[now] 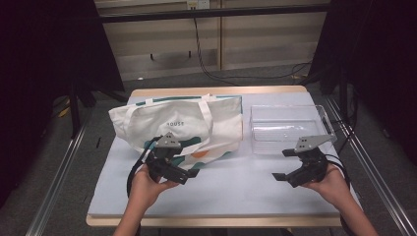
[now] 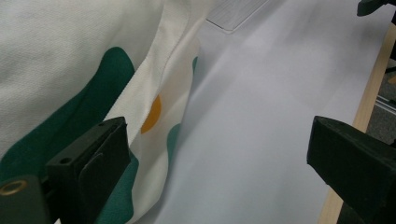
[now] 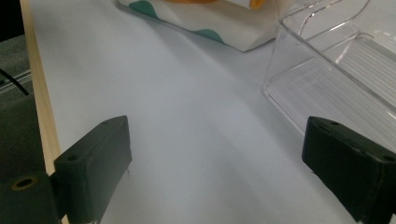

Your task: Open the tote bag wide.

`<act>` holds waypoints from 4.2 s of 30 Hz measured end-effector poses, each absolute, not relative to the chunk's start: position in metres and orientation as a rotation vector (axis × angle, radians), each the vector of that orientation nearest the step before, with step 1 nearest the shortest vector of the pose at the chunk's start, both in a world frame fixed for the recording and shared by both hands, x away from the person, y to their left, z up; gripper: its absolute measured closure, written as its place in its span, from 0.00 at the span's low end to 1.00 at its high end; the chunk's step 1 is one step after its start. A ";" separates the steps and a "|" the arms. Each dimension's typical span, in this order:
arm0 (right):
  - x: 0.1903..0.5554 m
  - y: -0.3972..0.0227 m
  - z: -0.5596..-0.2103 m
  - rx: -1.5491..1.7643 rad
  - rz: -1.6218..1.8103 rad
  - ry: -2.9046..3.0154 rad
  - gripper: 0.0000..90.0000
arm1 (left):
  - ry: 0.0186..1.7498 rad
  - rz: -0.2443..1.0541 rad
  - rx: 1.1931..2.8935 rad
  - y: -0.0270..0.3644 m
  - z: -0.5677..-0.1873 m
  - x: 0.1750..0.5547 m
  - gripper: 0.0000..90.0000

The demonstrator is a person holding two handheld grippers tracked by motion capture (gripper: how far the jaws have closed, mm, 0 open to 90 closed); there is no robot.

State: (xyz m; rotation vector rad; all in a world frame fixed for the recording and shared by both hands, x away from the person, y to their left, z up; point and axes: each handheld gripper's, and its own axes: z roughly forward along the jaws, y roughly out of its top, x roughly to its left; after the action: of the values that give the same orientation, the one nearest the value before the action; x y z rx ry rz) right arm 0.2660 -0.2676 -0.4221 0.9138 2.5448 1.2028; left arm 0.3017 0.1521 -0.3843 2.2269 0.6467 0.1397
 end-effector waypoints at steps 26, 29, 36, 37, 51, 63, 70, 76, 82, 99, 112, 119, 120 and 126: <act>0.315 -0.185 -0.389 0.770 1.253 2.649 0.21 | 0.692 0.176 2.231 0.172 -0.366 0.317 0.08; 0.318 -0.178 -0.387 0.754 1.246 2.664 0.22 | 0.686 0.171 2.247 0.173 -0.366 0.319 0.09; 0.330 -0.162 -0.382 0.729 1.253 2.671 0.24 | 0.685 0.180 2.254 0.175 -0.366 0.322 0.10; 0.333 -0.160 -0.380 0.738 1.269 2.670 0.24 | 0.687 0.187 2.254 0.175 -0.366 0.322 0.10; 0.353 -0.137 -0.368 0.726 1.298 2.667 0.26 | 0.697 0.200 2.265 0.178 -0.365 0.328 0.11; 0.370 -0.117 -0.364 0.744 1.330 2.646 0.26 | 0.683 0.201 2.269 0.177 -0.363 0.331 0.12; 0.374 -0.108 -0.363 0.748 1.338 2.644 0.31 | 0.685 0.202 2.262 0.179 -0.364 0.333 0.12; 0.381 -0.103 -0.365 0.766 1.380 2.640 0.47 | 0.680 0.196 2.268 0.181 -0.364 0.333 0.12; 0.381 -0.102 -0.366 0.738 1.382 2.662 0.69 | 0.696 0.205 2.265 0.183 -0.363 0.334 0.12; 0.368 -0.112 -0.388 0.636 1.347 2.763 0.80 | 0.690 0.244 2.245 0.179 -0.348 0.338 0.12; 0.360 -0.118 -0.403 0.608 1.268 2.825 0.81 | 0.658 0.283 2.233 0.175 -0.322 0.345 0.12; 0.358 -0.121 -0.409 0.600 1.247 2.853 0.81 | 0.652 0.296 2.209 0.172 -0.312 0.349 0.12; 0.358 -0.121 -0.410 0.599 1.246 2.852 0.81 | 0.642 0.295 2.207 0.172 -0.311 0.350 0.12; 0.357 -0.122 -0.416 0.607 1.231 2.869 0.82 | 0.647 0.295 2.174 0.170 -0.306 0.351 0.12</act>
State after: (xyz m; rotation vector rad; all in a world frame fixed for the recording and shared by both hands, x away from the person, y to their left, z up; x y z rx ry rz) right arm 0.3570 -0.1218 -0.4157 0.6074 2.8685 1.2314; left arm 0.3513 0.1702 -0.3064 2.1740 0.6471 0.2947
